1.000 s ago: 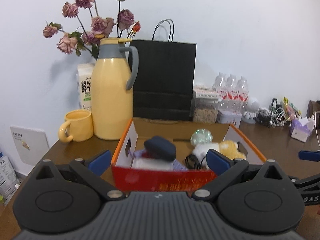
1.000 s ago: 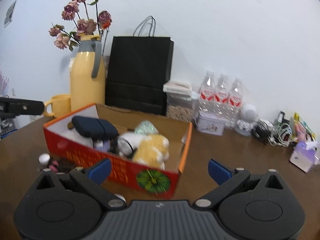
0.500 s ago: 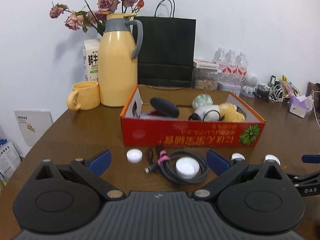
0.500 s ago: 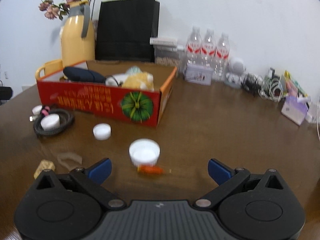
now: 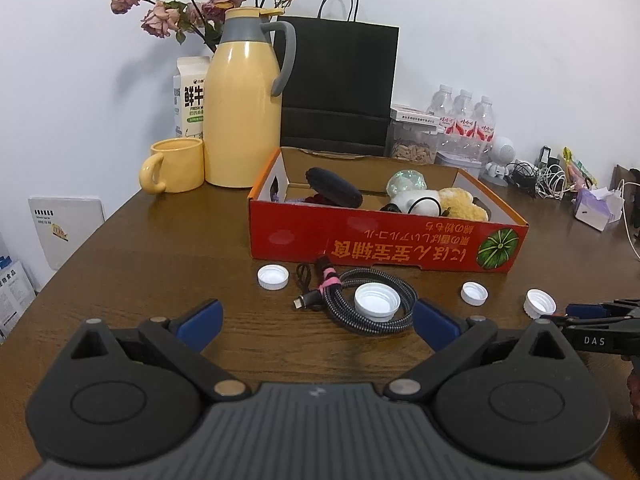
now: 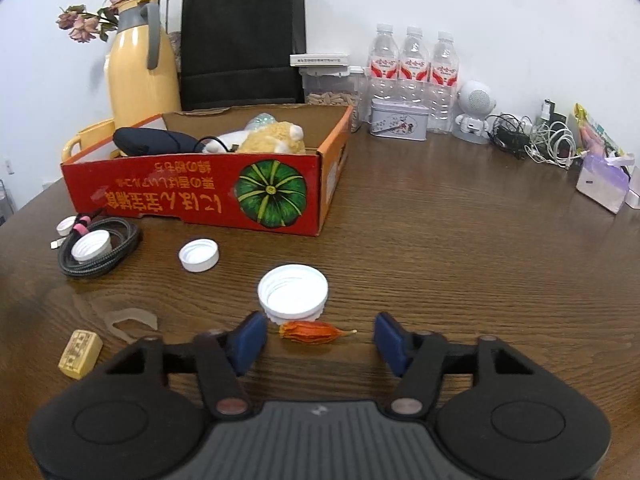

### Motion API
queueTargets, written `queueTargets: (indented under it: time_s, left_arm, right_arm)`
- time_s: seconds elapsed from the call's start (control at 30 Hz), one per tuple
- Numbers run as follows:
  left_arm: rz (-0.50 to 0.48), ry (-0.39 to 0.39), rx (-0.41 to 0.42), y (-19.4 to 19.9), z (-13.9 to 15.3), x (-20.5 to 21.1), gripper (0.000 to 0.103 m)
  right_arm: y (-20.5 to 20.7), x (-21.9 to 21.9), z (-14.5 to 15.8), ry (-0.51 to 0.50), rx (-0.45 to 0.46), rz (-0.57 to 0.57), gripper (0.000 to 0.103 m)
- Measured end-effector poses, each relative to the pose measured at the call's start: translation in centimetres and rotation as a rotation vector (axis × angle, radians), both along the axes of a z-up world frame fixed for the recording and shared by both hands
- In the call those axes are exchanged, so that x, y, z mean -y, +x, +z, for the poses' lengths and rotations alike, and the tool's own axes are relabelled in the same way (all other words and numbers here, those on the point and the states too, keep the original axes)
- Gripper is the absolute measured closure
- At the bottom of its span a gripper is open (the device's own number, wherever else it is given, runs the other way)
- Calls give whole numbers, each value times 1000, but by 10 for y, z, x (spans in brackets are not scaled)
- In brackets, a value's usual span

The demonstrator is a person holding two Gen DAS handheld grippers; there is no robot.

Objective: Organize objects
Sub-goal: 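Grasp the small orange item with the right tool, then grasp the braided cable with pink tie with the left tool while the right tool holds the orange item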

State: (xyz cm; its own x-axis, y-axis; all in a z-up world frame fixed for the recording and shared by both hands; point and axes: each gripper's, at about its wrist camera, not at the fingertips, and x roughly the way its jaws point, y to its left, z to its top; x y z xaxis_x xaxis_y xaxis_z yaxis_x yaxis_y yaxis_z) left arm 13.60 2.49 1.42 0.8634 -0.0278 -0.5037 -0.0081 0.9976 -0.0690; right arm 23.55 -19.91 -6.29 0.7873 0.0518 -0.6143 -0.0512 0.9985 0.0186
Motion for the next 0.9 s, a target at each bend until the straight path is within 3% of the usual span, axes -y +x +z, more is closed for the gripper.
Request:
queueTargets:
  time_s: [0.1,0.37,0.9]
  left_arm:
    - [2,-4,-5,-1,-2,0,0]
    - [1,-6,-6,-1,-2,-1,0]
    - [-54,22,-70,28,-11,17,0]
  right_arm:
    - [-1,-2,1,-2,8,13,63]
    - [-5,-3,1,-11,26,17,63]
    - [-19,-20,35,7,188,80,63]
